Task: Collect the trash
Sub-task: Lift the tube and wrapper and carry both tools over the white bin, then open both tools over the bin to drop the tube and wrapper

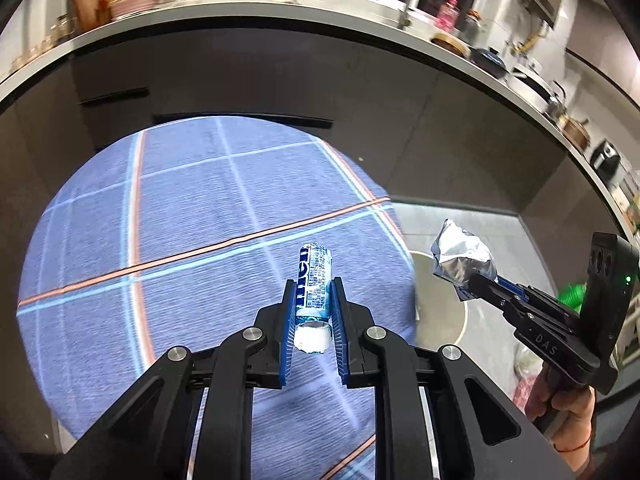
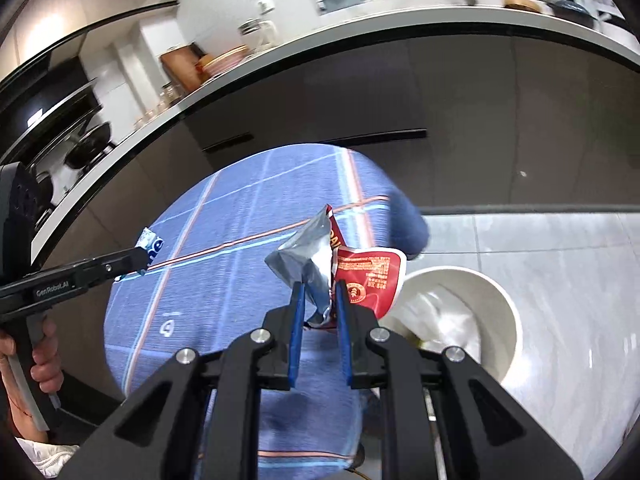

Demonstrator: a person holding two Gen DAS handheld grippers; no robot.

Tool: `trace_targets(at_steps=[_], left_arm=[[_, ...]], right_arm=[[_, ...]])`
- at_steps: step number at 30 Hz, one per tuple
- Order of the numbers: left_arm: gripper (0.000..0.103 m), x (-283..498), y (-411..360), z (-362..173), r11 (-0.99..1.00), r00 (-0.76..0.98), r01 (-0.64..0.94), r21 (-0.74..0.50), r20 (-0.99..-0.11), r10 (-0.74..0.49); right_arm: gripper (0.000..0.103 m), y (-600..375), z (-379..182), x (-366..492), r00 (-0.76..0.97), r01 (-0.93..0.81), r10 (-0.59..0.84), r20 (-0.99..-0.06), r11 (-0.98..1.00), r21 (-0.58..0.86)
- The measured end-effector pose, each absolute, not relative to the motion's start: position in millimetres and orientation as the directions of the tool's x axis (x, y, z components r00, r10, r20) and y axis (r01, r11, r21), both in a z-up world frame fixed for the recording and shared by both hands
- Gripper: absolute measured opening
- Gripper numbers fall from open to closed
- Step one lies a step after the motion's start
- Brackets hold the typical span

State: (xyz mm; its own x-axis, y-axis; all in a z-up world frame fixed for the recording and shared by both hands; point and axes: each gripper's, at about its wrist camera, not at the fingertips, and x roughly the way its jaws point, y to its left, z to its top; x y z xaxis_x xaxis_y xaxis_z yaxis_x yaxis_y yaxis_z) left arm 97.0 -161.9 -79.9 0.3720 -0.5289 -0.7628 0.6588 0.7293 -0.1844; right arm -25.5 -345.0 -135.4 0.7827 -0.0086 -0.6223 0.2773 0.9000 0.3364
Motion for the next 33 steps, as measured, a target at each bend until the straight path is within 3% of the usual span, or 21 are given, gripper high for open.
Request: trace_targets(at_steps=[15, 30, 33], left_arm=[[0.016, 75, -273, -116, 0.561, 0.209, 0.804, -0.198, -0.789, -0.578], [0.016, 70, -343, -163, 0.468, 0.093, 0.856, -0.218, -0.827, -0.555], [0.025, 68, -351, -167, 0.467, 0.095, 0.859, -0.212, -0.829, -0.551]], right_arm=[[0.017, -399, -177, -64, 0.735, 0.419, -0.077, -0.673, 0.832, 0.362], [0.017, -428, -234, -66, 0.681, 0.481, -0.041, -0.731, 0.778, 0.405], [0.018, -430, -241, -62, 0.675, 0.479, -0.035, -0.737, 0.78, 0.402]])
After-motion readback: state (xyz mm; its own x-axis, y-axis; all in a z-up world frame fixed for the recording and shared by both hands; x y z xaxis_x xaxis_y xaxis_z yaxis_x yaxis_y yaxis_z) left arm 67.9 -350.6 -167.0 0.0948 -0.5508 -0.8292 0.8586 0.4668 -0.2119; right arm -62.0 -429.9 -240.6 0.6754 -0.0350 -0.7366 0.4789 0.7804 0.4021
